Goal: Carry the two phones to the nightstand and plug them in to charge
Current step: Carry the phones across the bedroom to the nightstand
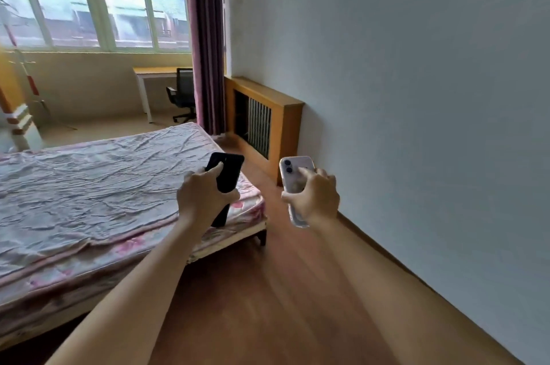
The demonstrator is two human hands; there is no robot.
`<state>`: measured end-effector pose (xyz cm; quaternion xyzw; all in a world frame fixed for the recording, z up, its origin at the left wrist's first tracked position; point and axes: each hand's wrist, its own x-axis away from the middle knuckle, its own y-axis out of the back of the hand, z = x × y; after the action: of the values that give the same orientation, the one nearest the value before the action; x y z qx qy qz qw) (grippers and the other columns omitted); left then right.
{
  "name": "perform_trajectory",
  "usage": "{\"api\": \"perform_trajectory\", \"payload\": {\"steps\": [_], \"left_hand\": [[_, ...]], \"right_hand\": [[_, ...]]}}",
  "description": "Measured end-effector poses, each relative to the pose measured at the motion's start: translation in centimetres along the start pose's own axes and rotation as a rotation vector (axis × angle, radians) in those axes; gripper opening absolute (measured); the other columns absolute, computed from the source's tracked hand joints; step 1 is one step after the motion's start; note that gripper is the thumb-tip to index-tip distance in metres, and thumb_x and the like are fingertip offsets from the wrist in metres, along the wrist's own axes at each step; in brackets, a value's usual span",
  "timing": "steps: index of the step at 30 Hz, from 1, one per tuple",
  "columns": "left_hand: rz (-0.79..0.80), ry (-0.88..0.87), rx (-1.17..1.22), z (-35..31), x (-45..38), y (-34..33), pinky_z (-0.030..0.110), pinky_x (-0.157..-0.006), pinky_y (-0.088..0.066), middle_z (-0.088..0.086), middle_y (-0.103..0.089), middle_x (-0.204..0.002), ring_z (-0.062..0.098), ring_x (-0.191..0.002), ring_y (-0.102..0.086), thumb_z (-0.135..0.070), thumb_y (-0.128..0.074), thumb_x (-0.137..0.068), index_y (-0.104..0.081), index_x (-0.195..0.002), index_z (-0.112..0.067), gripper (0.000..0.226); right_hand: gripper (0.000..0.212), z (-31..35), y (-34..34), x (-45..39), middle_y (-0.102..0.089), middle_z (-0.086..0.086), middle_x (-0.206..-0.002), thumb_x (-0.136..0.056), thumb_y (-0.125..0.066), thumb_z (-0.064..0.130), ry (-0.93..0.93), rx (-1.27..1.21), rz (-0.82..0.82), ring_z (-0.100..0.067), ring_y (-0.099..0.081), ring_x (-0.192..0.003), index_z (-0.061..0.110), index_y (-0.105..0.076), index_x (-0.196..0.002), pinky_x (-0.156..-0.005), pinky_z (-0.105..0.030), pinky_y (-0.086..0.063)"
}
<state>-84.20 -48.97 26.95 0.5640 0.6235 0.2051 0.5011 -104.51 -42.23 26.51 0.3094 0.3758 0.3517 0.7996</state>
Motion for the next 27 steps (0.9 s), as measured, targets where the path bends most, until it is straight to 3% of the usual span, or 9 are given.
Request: {"api": "perform_trajectory", "payload": {"steps": [14, 20, 27], "left_hand": [[0.031, -0.171, 0.039, -13.7, -7.7, -12.5, 0.035, -0.065, -0.049, 0.008, -0.068, -0.103, 0.030, -0.093, -0.059, -0.052, -0.070, -0.066, -0.051, -0.134, -0.026, 0.076], [0.057, -0.142, 0.097, -17.6, -12.4, -17.9, 0.035, -0.065, -0.050, 0.005, -0.067, -0.103, 0.029, -0.094, -0.059, -0.050, -0.067, -0.065, -0.051, -0.133, -0.028, 0.074], [0.062, -0.145, 0.075, -22.1, -17.0, -22.0, 0.039, -0.067, -0.054, 0.005, -0.067, -0.104, 0.030, -0.093, -0.059, -0.054, -0.063, -0.062, -0.051, -0.133, -0.029, 0.077]], "right_hand": [[0.073, -14.4, 4.7, -8.2, -0.055, -0.001, -0.123, -0.066, -0.074, 0.047, -0.201, 0.069, -0.069, -0.023, -0.046, -0.111, 0.029, -0.050, -0.133, -0.069, -0.028, -0.040], [0.069, -18.2, 4.6, -14.4, -0.056, 0.000, -0.117, -0.065, -0.072, 0.045, -0.206, 0.069, -0.082, -0.023, -0.046, -0.107, 0.028, -0.053, -0.129, -0.065, -0.027, -0.037], [0.073, -22.4, 5.1, -21.0, -0.055, -0.001, -0.122, -0.064, -0.073, 0.044, -0.182, 0.053, -0.069, -0.023, -0.046, -0.110, 0.028, -0.051, -0.132, -0.070, -0.029, -0.043]]}}
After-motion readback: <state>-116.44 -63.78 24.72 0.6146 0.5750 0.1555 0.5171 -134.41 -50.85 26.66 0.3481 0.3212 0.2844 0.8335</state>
